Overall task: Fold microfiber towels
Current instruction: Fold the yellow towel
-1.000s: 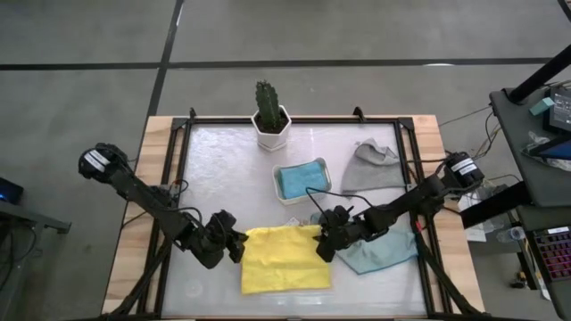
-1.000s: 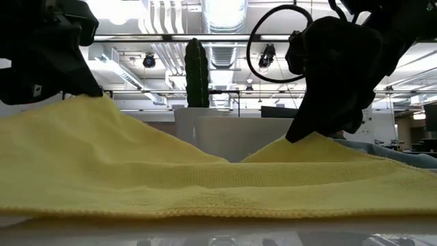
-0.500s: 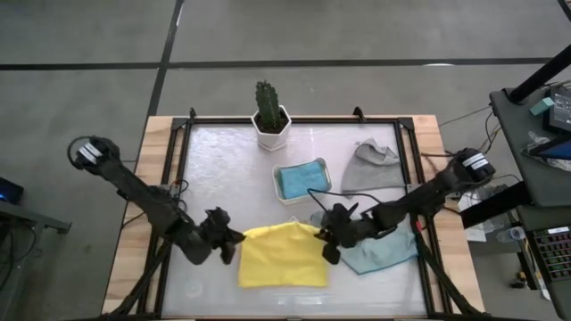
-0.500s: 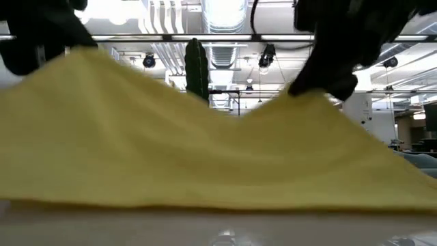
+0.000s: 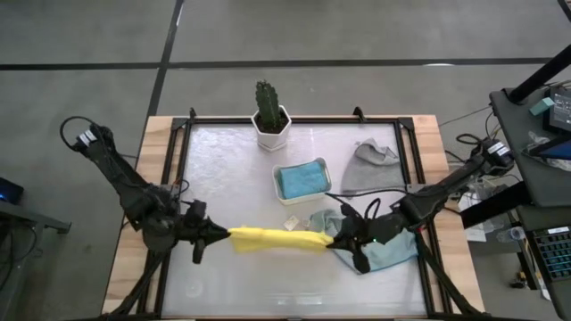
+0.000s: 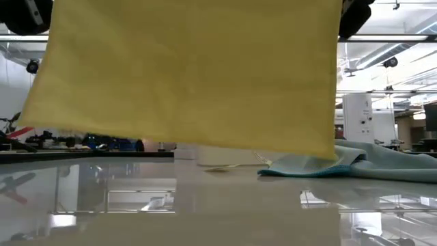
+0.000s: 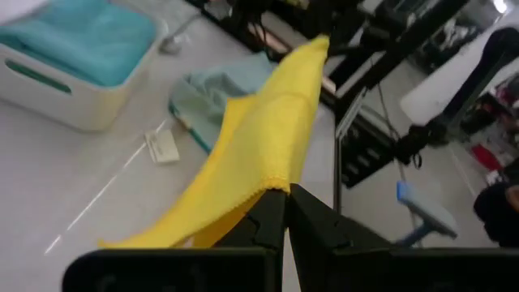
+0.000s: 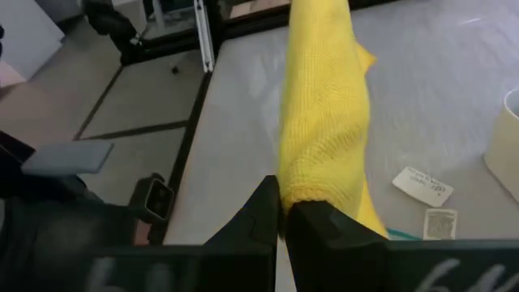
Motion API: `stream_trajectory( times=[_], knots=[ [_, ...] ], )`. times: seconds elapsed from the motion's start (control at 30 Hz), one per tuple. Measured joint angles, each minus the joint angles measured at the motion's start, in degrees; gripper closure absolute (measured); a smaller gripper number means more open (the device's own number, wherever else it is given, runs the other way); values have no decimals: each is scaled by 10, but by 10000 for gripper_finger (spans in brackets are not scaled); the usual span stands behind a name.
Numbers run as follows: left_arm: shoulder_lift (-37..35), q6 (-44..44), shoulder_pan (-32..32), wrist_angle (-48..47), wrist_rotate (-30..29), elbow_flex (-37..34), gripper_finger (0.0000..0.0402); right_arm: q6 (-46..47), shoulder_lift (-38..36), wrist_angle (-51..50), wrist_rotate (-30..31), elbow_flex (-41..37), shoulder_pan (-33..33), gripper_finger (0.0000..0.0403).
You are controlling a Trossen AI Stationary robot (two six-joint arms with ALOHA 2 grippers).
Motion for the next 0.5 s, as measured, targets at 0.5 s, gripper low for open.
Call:
stream_trajectory(
  times=[0.5],
  knots=[
    [-68, 109, -20, -32, -29, 0, 401, -39, -6, 38, 5, 1, -40, 394]
  ],
)
